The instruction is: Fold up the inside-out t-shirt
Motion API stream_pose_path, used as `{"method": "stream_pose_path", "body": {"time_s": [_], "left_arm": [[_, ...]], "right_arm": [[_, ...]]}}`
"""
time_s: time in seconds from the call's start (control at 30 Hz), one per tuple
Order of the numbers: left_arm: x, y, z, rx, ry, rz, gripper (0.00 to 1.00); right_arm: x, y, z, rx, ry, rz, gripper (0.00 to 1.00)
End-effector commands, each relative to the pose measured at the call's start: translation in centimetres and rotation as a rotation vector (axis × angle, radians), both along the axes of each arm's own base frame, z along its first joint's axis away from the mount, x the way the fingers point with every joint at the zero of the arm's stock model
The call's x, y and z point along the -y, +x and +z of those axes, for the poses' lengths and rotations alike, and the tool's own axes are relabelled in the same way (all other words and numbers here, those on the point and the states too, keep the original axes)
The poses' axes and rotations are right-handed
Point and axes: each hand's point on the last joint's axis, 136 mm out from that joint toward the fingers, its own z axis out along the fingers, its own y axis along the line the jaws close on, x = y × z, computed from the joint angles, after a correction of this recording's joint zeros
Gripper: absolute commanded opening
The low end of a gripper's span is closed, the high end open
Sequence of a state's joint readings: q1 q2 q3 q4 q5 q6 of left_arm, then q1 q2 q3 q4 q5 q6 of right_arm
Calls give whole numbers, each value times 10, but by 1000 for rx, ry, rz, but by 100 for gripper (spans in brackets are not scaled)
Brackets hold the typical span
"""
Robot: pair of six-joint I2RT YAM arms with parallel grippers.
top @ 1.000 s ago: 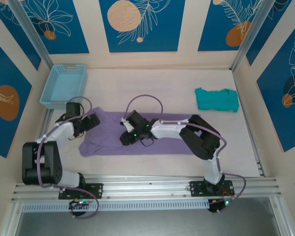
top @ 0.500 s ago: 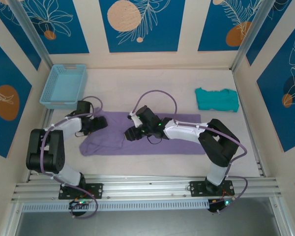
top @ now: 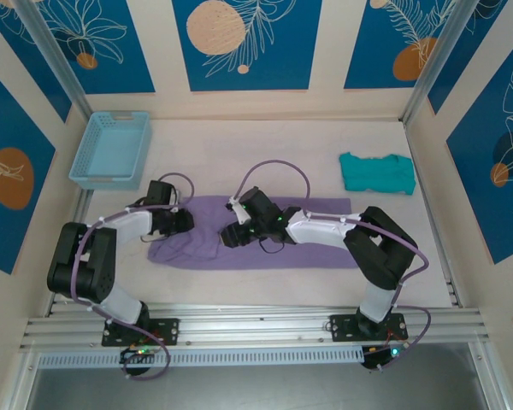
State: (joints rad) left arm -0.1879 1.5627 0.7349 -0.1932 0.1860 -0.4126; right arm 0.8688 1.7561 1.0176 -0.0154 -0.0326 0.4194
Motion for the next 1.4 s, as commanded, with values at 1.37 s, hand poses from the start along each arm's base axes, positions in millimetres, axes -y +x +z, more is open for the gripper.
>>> {"method": "stream_pose_path", "body": {"time_s": [1.37], "left_arm": [[2,18,141,21,869,-169,8]], "right_arm": [[168,25,56,112,51,-352,46]]}}
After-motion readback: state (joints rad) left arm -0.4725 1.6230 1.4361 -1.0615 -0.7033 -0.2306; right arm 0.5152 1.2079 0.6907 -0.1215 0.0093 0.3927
